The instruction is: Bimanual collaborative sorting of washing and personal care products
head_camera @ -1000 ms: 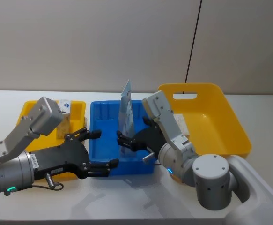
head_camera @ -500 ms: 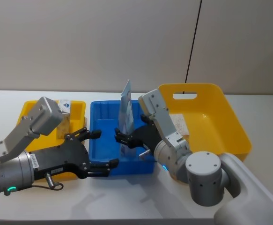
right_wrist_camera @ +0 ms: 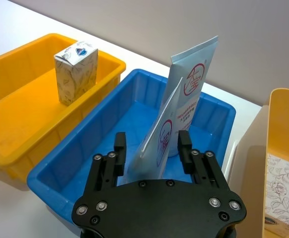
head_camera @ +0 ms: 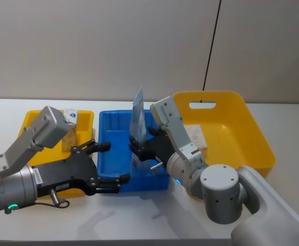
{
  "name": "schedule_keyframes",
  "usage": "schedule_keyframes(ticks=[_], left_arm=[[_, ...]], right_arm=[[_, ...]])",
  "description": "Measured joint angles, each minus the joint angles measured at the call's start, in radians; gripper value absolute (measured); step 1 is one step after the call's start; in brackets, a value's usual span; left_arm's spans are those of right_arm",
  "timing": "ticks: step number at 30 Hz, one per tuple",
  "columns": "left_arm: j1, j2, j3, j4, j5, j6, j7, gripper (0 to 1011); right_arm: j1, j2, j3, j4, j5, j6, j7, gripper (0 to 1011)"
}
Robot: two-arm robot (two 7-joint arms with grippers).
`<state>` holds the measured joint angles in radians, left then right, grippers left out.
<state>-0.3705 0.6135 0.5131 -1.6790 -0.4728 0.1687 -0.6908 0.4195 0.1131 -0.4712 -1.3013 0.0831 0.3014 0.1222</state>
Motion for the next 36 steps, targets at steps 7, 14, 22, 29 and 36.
schedule_keyframes(ticks=[7,14,22,29,36], left_arm=[[0.000,0.000,0.000,0.000,0.000,0.000,0.000,1001],[0.000,0.000,0.000,0.000,0.000,0.000,0.000,1001],[0.000,0.000,0.000,0.000,0.000,0.000,0.000,1001],[0.000,0.000,0.000,0.000,0.000,0.000,0.000,1001],[0.000,0.000,0.000,0.000,0.000,0.000,0.000,1001]], right_arm=[[0.002,-0.003,0.001,0.006,-0.001,-0.002,-0.001,390],[0.004,-0.005,0.001,0.008,-0.002,-0.003,-0.001,192],[0.004,-0.005,0.001,0.010,-0.003,-0.004,-0.002,119],[0.004,-0.006,0.004,0.010,-0.003,-0.006,-0.002,119],[0.003,-0.003,0.020,-0.007,-0.002,-0.012,-0.002,119]])
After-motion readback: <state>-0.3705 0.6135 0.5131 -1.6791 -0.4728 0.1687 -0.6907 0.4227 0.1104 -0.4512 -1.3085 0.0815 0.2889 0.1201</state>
